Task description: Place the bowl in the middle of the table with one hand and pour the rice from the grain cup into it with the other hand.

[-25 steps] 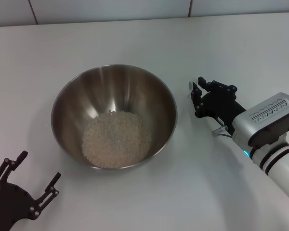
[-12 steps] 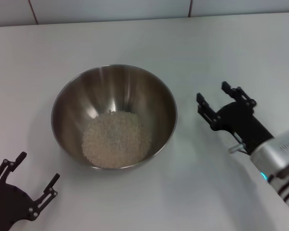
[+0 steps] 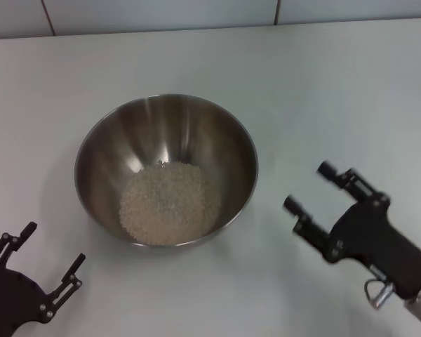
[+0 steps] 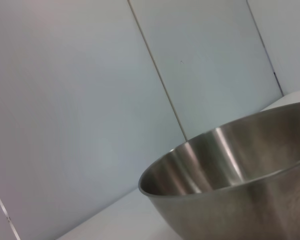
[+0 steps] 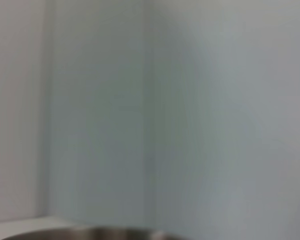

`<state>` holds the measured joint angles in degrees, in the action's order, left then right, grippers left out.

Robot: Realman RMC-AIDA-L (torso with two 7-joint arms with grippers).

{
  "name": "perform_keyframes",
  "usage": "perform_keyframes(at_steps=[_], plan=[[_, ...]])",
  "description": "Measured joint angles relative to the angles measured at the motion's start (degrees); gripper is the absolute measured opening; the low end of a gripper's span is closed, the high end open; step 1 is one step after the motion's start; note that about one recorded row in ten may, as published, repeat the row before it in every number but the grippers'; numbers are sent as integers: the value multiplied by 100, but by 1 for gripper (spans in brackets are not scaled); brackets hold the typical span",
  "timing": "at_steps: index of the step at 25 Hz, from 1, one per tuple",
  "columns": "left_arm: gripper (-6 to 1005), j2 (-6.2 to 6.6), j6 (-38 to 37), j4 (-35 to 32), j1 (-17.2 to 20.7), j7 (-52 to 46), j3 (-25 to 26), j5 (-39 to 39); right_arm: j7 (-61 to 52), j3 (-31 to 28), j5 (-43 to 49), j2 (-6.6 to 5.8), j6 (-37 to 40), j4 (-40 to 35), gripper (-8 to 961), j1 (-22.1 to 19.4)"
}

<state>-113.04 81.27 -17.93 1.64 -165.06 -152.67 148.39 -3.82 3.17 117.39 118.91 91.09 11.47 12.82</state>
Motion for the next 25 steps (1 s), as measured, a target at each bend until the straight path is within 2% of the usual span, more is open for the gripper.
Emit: perform_keyframes(at_steps=[1, 7, 11, 25], plan=[[811, 11, 52, 0, 16, 0, 0, 11, -321, 268, 211, 11, 31, -326, 710, 63], [811, 42, 227, 0, 84, 0, 0, 20, -502, 652, 337, 19, -92, -541, 732, 138], [811, 48, 240, 9, 91, 0, -33, 29, -709, 917, 345, 25, -459, -563, 747, 339], [810, 29, 224, 9, 62, 0, -61, 33, -720, 891, 323, 44, -549, -535, 761, 388]])
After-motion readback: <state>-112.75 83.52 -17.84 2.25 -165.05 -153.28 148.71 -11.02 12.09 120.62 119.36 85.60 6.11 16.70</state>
